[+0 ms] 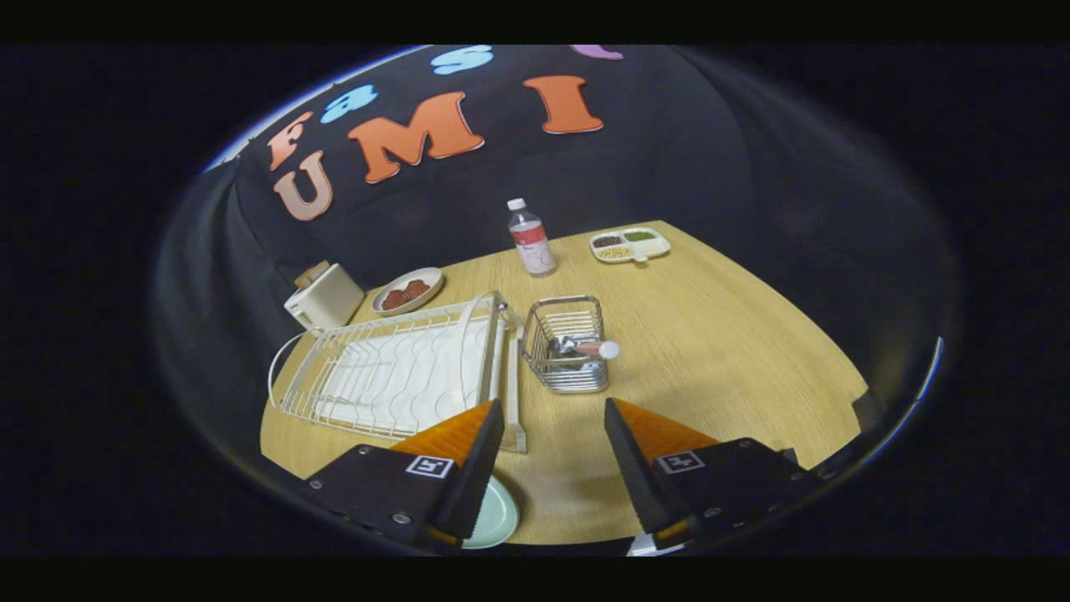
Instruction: Take the plate from the dish rack, then take the spoon from the basket and place it into the plate.
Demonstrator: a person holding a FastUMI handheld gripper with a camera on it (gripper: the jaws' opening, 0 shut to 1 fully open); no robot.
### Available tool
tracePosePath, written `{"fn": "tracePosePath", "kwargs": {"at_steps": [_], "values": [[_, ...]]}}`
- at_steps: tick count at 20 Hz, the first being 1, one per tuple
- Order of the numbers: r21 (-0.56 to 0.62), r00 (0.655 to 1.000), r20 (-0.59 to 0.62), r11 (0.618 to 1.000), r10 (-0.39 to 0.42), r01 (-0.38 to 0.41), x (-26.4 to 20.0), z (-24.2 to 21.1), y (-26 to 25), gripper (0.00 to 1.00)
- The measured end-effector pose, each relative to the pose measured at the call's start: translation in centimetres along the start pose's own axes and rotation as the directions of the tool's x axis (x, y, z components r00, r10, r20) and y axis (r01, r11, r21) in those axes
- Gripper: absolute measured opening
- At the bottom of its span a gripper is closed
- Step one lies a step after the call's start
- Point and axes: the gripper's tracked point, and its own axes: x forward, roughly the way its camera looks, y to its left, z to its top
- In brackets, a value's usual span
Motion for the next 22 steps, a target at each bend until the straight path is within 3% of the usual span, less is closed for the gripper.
{"fn": "tracePosePath", "kwargs": {"at_steps": [8, 14, 17, 22], "values": [[-0.101, 0.987, 0.151, 0.993, -0.046, 0.061, 3.2, 2.3, -2.1, 0.69], [-0.075, 0.984, 0.172, 0.995, -0.053, 0.067, 5.1, 2.6, -2.3, 0.49], [-0.096, 0.984, 0.158, 0.991, -0.079, 0.095, 5.5, 1.8, -2.9, 0.29], [-0.078, 0.974, 0.209, 0.992, -0.083, 0.101, 4.4, 3.3, -2.6, 0.14]]}}
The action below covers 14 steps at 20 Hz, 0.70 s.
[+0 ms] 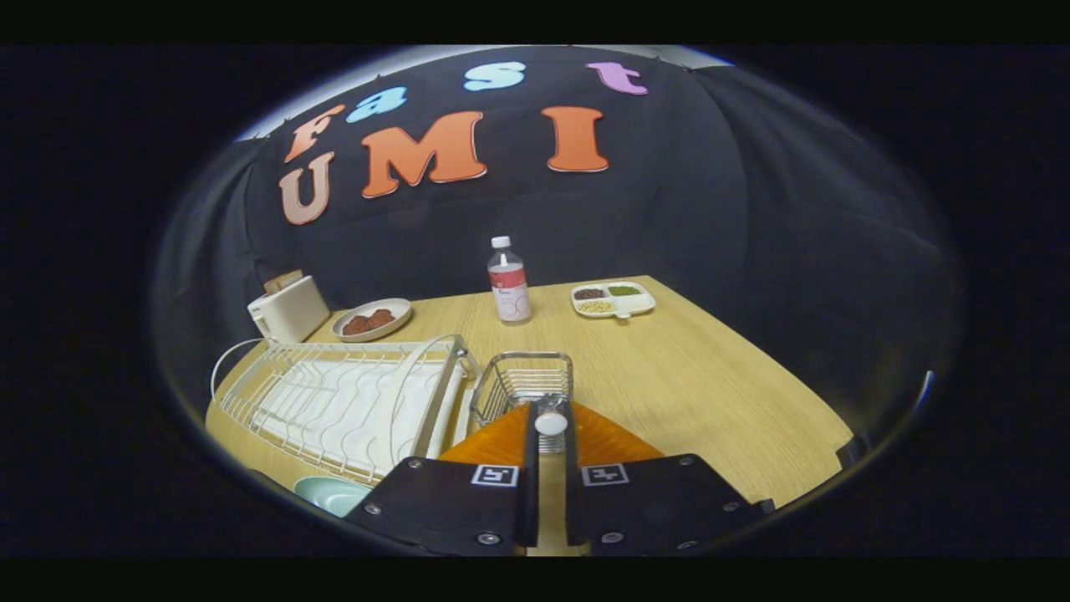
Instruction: Take the plate from the dish rack, then take the spoon from the basket and place it into the plate.
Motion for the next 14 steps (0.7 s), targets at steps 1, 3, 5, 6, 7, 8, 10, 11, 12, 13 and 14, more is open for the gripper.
{"fn": "tracePosePath", "kwargs": {"at_steps": [1, 3, 5, 6, 7, 8, 10, 11, 12, 13, 14], "values": [[0.006, 1.000, -0.005, 1.000, 0.020, -0.020, -0.4, 0.3, 0.4, 0.13], [-0.002, 0.999, -0.014, 0.999, 0.040, -0.040, -1.4, 0.7, 0.6, 0.13], [-0.020, 0.998, 0.015, 0.998, 0.054, -0.054, -2.5, 2.5, 1.0, 0.12], [-0.033, 0.998, 0.031, 0.998, 0.061, -0.060, -3.1, 3.4, 1.2, 0.12], [-0.051, 0.998, 0.041, 0.997, 0.057, -0.055, -3.8, 4.2, 1.2, 0.12], [-0.066, 0.996, 0.055, 0.996, 0.064, -0.060, -4.2, 5.1, 1.2, 0.11], [-0.068, 0.993, 0.076, 0.994, 0.085, -0.080, -5.5, 7.0, 1.7, 0.11], [-0.068, 0.992, 0.080, 0.994, 0.093, -0.088, -6.2, 7.8, 1.9, 0.11], [-0.070, 0.991, 0.087, 0.993, 0.098, -0.092, -6.9, 8.5, 1.8, 0.11], [-0.073, 0.990, 0.093, 0.992, 0.109, -0.102, -7.6, 9.2, 2.0, 0.11], [-0.071, 0.988, 0.095, 0.991, 0.124, -0.118, -8.4, 9.7, 2.2, 0.11]]}}
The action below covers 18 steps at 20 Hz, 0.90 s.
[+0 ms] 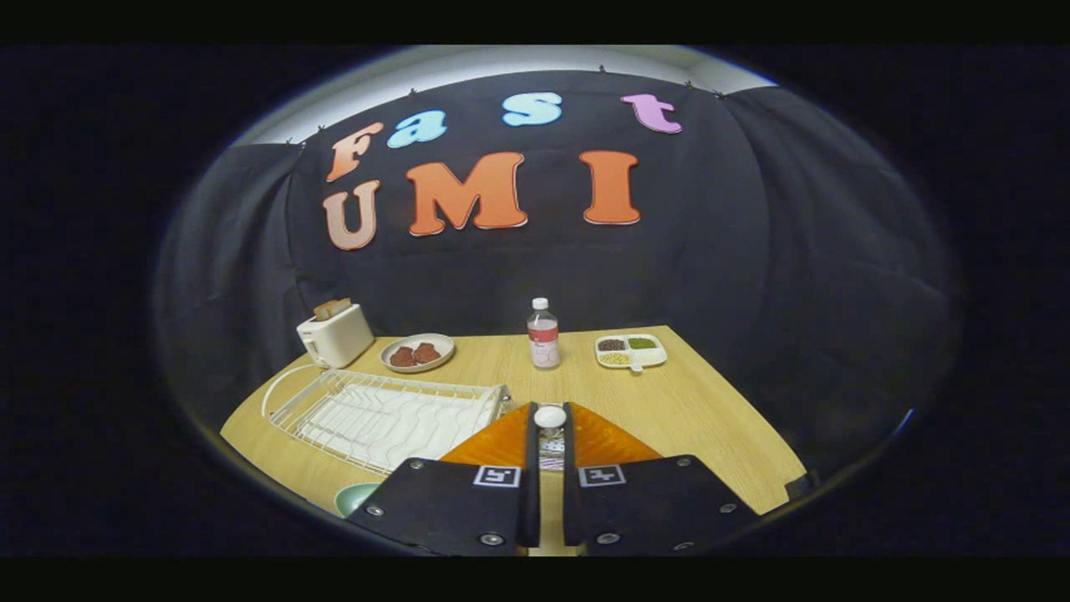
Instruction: Take the plate from the dish rack, then take the spoon from the basket and place it into the plate.
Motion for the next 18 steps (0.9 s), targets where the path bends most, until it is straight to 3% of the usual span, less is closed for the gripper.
{"fn": "tracePosePath", "kwargs": {"at_steps": [4, 11, 18], "values": [[0.026, 0.998, 0.005, 0.997, 0.067, -0.067, -3.0, 1.9, 0.9, 0.11], [0.067, 0.963, -0.008, 0.961, 0.270, -0.269, -7.8, 2.2, 6.3, 0.11], [0.021, 0.904, -0.143, 0.914, 0.403, -0.405, -8.3, -3.2, 11.6, 0.11]]}}
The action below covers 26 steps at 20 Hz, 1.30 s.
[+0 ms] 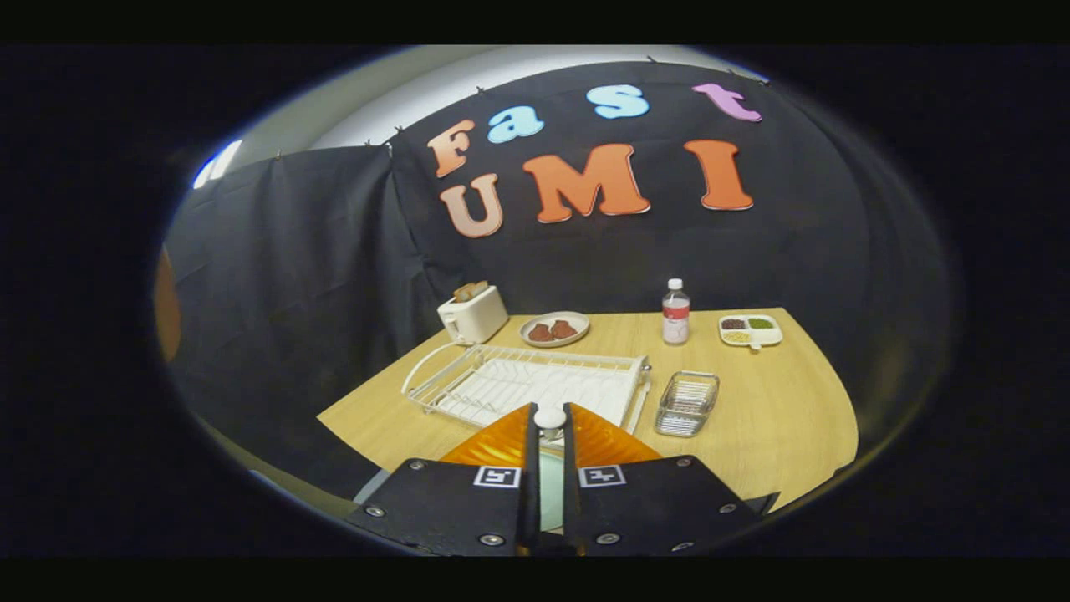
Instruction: Take the plate from the dish rack, then take the spoon from the basket and place it into the plate.
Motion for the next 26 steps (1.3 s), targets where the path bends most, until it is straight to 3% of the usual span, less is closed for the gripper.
{"fn": "tracePosePath", "kwargs": {"at_steps": [6, 12, 21, 26], "values": [[0.027, 0.989, -0.116, 0.995, 0.095, -0.093, 3.5, -4.8, 2.0, 0.11], [-0.004, 0.976, -0.170, 0.990, 0.135, -0.138, 6.0, -8.0, 3.5, 0.11], [-0.044, 0.986, -0.139, 0.994, 0.097, -0.104, 8.0, -9.1, 2.5, 0.11], [-0.035, 0.966, -0.248, 0.996, 0.072, -0.083, 7.5, -11.6, 1.1, 0.20]]}}
